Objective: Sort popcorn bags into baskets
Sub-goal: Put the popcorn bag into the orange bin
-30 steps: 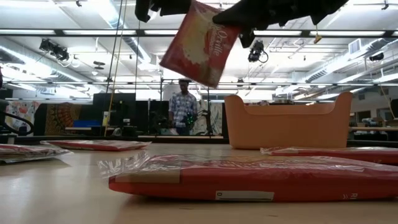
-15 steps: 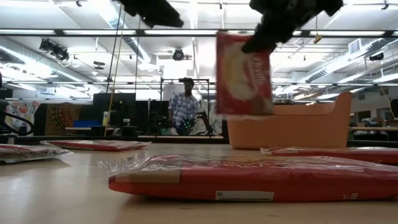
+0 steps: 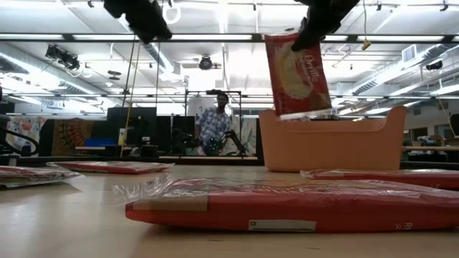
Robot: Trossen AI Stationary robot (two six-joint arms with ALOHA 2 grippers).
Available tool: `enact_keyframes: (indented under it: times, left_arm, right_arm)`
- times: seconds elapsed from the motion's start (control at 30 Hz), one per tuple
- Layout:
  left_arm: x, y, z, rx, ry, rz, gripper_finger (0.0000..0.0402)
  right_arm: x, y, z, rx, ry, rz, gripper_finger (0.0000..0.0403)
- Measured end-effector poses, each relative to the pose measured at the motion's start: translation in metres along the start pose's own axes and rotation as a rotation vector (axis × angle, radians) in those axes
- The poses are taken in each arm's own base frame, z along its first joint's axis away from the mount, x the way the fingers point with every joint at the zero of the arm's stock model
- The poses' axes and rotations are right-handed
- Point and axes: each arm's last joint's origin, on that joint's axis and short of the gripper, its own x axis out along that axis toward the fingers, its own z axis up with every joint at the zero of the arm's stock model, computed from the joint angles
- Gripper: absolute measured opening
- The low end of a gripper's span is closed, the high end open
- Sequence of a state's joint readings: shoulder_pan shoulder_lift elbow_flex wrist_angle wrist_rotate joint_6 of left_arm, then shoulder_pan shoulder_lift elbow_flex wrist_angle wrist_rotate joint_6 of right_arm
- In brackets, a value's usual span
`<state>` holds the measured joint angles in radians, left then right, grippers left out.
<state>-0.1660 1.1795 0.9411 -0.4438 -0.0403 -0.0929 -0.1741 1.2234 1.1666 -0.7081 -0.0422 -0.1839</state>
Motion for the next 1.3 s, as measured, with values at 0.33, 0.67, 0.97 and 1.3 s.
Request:
enact_keyframes:
  times: [0.33, 0.67, 0.97, 1.3]
  left_arm:
    - [-0.014, 0.006, -0.038, 0.026, -0.152, 0.029, 0.0133]
    - [-0.005, 0.015, -0.061, 0.116, -0.324, 0.068, 0.0132]
    - [-0.002, 0.023, -0.066, 0.117, -0.321, 0.018, 0.0132]
    - [-0.001, 0.023, -0.067, 0.108, -0.303, 0.005, 0.0132]
  right_arm:
    - [-0.035, -0.038, 0.002, 0.126, 0.168, -0.073, 0.0031]
    - [-0.022, -0.067, -0.010, 0.171, 0.441, 0.012, 0.0032]
    - [0.010, -0.080, -0.015, 0.159, 0.650, 0.105, 0.0032]
    - [0.057, -0.100, -0.024, 0.136, 0.706, 0.168, 0.0058]
